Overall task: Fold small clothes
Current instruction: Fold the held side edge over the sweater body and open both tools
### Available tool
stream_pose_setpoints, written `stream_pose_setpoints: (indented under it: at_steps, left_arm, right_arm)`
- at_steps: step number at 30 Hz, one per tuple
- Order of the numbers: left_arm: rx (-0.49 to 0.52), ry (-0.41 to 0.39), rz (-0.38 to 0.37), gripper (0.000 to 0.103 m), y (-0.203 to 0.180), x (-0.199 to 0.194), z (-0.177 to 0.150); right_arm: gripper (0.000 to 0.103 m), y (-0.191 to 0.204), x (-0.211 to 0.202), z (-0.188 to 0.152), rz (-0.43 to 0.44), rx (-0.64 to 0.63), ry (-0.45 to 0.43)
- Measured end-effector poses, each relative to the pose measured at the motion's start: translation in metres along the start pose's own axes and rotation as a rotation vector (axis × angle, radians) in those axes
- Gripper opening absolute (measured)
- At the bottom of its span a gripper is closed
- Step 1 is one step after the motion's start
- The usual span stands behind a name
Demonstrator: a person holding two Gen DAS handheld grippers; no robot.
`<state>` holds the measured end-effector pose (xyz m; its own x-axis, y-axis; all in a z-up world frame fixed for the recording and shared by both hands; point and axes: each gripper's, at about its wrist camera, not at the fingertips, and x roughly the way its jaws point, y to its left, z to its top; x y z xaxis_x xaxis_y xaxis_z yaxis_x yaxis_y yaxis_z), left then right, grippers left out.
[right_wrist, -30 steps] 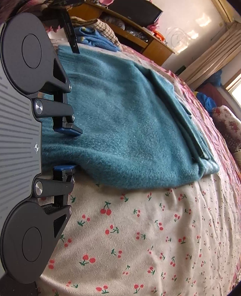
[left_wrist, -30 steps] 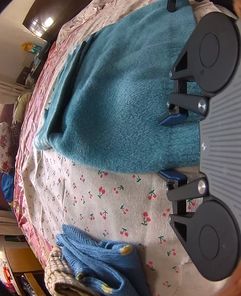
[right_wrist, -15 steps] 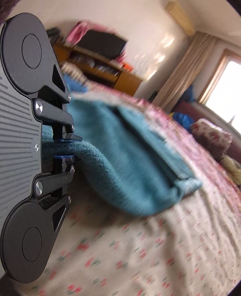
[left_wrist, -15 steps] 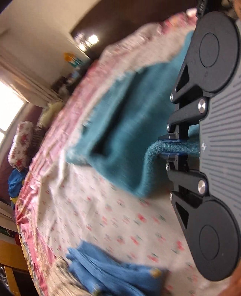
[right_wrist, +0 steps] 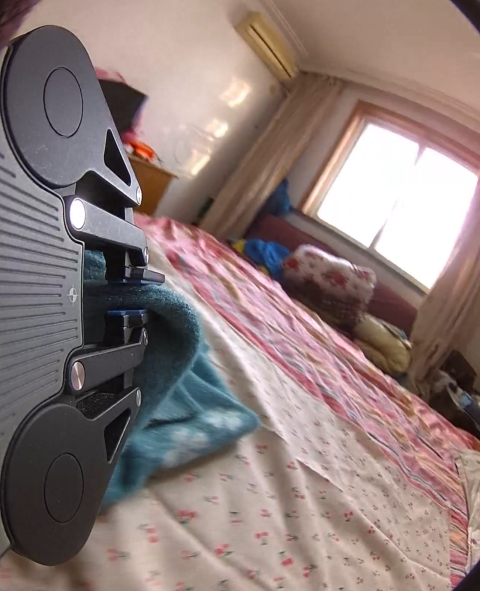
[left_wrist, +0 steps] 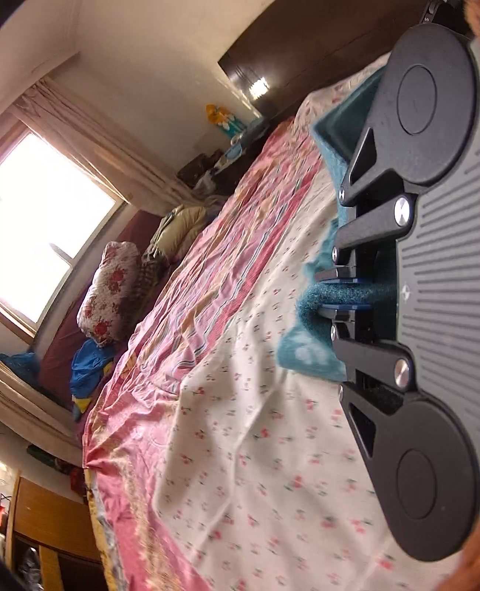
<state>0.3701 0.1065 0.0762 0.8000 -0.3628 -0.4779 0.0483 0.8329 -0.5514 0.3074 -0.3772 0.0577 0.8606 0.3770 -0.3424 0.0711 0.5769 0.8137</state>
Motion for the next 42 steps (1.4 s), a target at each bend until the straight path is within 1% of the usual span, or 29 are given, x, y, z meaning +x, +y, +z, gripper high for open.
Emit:
stream_pose_setpoints:
  at_steps: [2, 3, 4, 6, 9, 10, 12, 13, 17, 18, 22, 25, 27, 29, 31, 33, 37, 39, 41, 42]
  left_arm:
    - [0.035, -0.006, 0.042, 0.015, -0.003, 0.025, 0.007]
    - [0.037, 0.004, 0.055, 0.015, -0.003, 0.038, 0.009]
    - [0.041, 0.016, 0.070, 0.015, -0.002, 0.050, 0.009]
    - [0.048, 0.030, 0.114, 0.015, 0.002, 0.069, 0.005]
    - [0.051, 0.039, 0.144, 0.015, 0.009, 0.085, -0.001]
    - [0.046, 0.039, 0.147, 0.015, 0.011, 0.088, -0.001]
    - [0.029, 0.042, 0.152, 0.016, 0.015, 0.091, -0.001]
    - [0.023, 0.047, 0.155, 0.017, 0.016, 0.091, -0.001]
    - [-0.020, 0.057, 0.150, 0.020, 0.017, 0.089, 0.004]
    - [-0.030, 0.058, 0.147, 0.021, 0.017, 0.088, 0.005]
    - [-0.072, 0.056, 0.136, 0.026, 0.018, 0.083, 0.009]
    - [-0.083, 0.048, 0.134, 0.030, 0.017, 0.080, 0.013]
    - [-0.093, 0.011, 0.145, 0.041, 0.017, 0.075, 0.017]
    - [-0.086, -0.027, 0.169, 0.043, 0.017, 0.069, 0.022]
    - [-0.056, -0.038, 0.188, 0.044, 0.016, 0.063, 0.024]
    - [0.009, -0.030, 0.208, 0.044, 0.011, 0.057, 0.018]
    - [0.223, -0.007, 0.235, 0.045, -0.008, 0.049, -0.009]
    - [0.333, 0.001, 0.263, 0.046, -0.016, 0.050, -0.026]
    - [0.416, 0.027, 0.326, 0.046, -0.019, 0.058, -0.041]
    - [0.442, 0.034, 0.362, 0.047, -0.018, 0.061, -0.047]
  right_arm:
    - [0.012, -0.006, 0.024, 0.009, -0.053, -0.004, -0.010]
    - [0.012, -0.010, 0.036, 0.012, -0.076, 0.004, -0.007]
    - [0.012, -0.013, 0.047, 0.013, -0.092, -0.004, 0.004]
    - [0.012, -0.017, 0.067, 0.011, -0.157, -0.032, 0.014]
    - [0.012, -0.021, 0.084, 0.009, -0.211, -0.066, 0.019]
    - [0.012, -0.023, 0.088, 0.010, -0.222, -0.056, 0.022]
    - [0.013, -0.029, 0.094, 0.010, -0.236, -0.018, 0.027]
    - [0.016, -0.032, 0.095, 0.010, -0.236, -0.006, 0.029]
    - [0.017, -0.027, 0.089, 0.008, -0.227, -0.016, 0.022]
    - [0.019, -0.026, 0.086, 0.009, -0.219, -0.008, 0.018]
    - [0.035, -0.021, 0.075, 0.019, -0.177, 0.024, -0.019]
    - [0.040, -0.015, 0.069, 0.026, -0.194, -0.026, -0.069]
    - [0.040, -0.013, 0.066, 0.029, -0.208, -0.057, -0.072]
    - [0.040, -0.012, 0.064, 0.028, -0.235, -0.102, -0.077]
    - [0.040, -0.010, 0.062, 0.025, -0.274, -0.167, -0.072]
    - [0.040, -0.008, 0.063, 0.021, -0.304, -0.235, -0.054]
    - [0.040, -0.005, 0.070, 0.009, -0.384, -0.378, -0.013]
    - [0.040, -0.005, 0.077, 0.003, -0.429, -0.443, 0.021]
    - [0.035, -0.003, 0.086, -0.003, -0.481, -0.510, 0.046]
    - [0.025, -0.001, 0.091, -0.006, -0.518, -0.550, 0.047]
